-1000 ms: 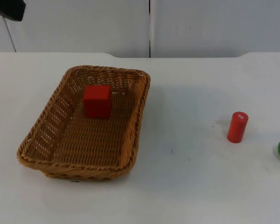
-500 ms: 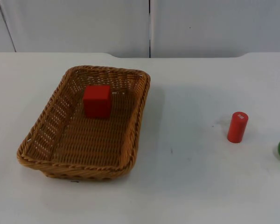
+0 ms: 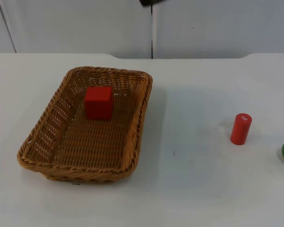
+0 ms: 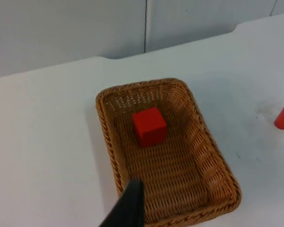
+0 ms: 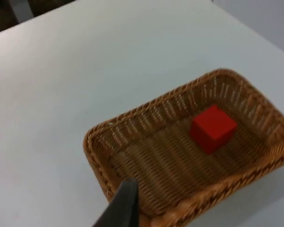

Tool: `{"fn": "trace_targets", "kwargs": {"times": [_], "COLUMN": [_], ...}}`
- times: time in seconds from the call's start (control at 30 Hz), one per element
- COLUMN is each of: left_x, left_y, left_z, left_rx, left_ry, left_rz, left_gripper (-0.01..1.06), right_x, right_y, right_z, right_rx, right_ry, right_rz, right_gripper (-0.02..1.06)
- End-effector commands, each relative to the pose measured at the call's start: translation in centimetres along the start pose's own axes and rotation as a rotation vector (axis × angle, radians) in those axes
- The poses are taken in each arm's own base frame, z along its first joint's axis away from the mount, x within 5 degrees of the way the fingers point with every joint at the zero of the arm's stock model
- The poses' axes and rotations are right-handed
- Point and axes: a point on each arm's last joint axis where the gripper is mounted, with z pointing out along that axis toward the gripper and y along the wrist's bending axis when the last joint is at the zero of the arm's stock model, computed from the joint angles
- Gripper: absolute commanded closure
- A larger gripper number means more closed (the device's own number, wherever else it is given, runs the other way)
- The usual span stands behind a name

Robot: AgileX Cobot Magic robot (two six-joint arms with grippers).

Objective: Pick up the basket with the left hand and place the object to the left of the red cylinder into the basket with the right hand.

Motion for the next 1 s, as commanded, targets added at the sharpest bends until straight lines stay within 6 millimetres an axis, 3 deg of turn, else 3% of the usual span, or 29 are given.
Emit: {"fn": "trace_targets", "kwargs": {"times": [0.0,0.3,0.57,0.97], "left_x": [0.5,4.5,6.0,7.7], "left_y": [-0.1,-0.2,-0.9,-1.4], "left_z": [-0.3,0.5,-1.7,-4.5], "left_rx": [0.000,0.004,-0.004,-0.059], "left_ry": [0.008,0.061,-0.050,-0.140], "left_rz": [0.010,-0.007,0.012,0.002], "left_gripper": [0.13,0.13,0.13,0.13], "right_x": [0.6,3.7,6.7,7.3], "right_y": [0.0,0.2,0.3,0.3], "right_z": [0.2,1.6,2.6,2.6], "right_rx": [0.003,0.000,0.014,0.026], "right_ry": [-0.018,0.051,0.087,0.068], "right_rz": [0.031,0.056,0.076,0.069], "right_gripper": [0.13,0.13,0.13,0.13]}}
